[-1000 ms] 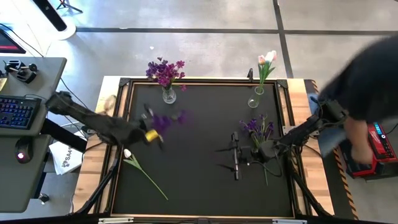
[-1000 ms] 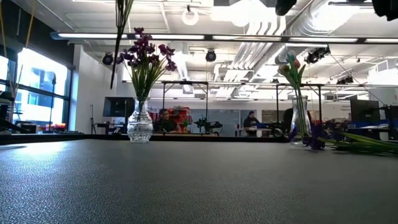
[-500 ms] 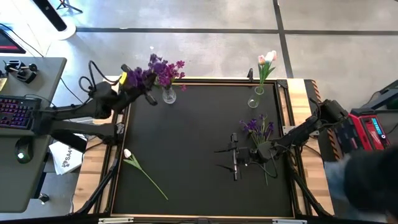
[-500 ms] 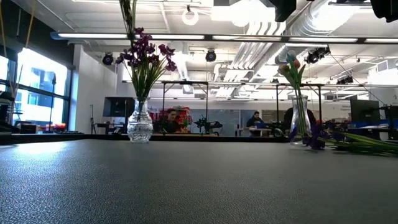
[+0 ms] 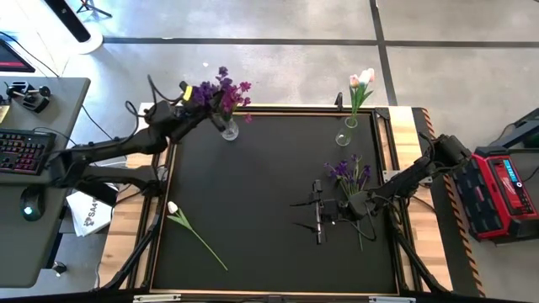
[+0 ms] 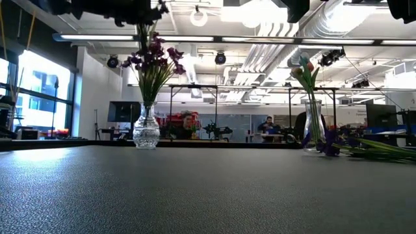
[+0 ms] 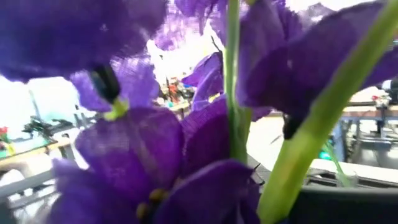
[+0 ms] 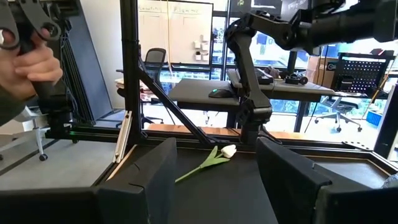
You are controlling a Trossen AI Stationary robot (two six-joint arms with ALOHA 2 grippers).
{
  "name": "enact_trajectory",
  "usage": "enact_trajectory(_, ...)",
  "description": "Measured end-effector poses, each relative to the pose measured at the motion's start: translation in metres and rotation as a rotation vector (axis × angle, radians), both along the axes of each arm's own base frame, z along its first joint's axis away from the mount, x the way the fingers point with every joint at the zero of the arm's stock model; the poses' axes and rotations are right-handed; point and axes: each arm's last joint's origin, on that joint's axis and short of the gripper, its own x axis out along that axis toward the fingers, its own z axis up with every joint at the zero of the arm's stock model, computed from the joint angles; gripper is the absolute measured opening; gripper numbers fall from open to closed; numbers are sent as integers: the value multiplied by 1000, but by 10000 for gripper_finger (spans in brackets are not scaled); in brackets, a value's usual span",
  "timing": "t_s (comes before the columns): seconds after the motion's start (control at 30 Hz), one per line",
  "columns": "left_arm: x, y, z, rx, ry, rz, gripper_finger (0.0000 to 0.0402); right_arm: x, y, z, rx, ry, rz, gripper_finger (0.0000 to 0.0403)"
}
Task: Sort flowers into vase by color
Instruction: Put the left violet flowers into the left transparent vase
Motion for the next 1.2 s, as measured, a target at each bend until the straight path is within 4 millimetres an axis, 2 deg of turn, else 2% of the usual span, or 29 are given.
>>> enact_trajectory(0.27,11,12,-14,-101,-8,5,0,0,0,0,18,2,1,204)
enact_trajectory(0.9,21,46,-53,-319,52,148,1,0,0,-1,31,11,12,204)
enact_trajectory(1.03,21,46,-56,-334,75,162,24,0,0,-1,31,11,16,204)
enact_trajectory(1.2,14,43,-52,-331,96,199,79,0,1,-1,31,12,19,204)
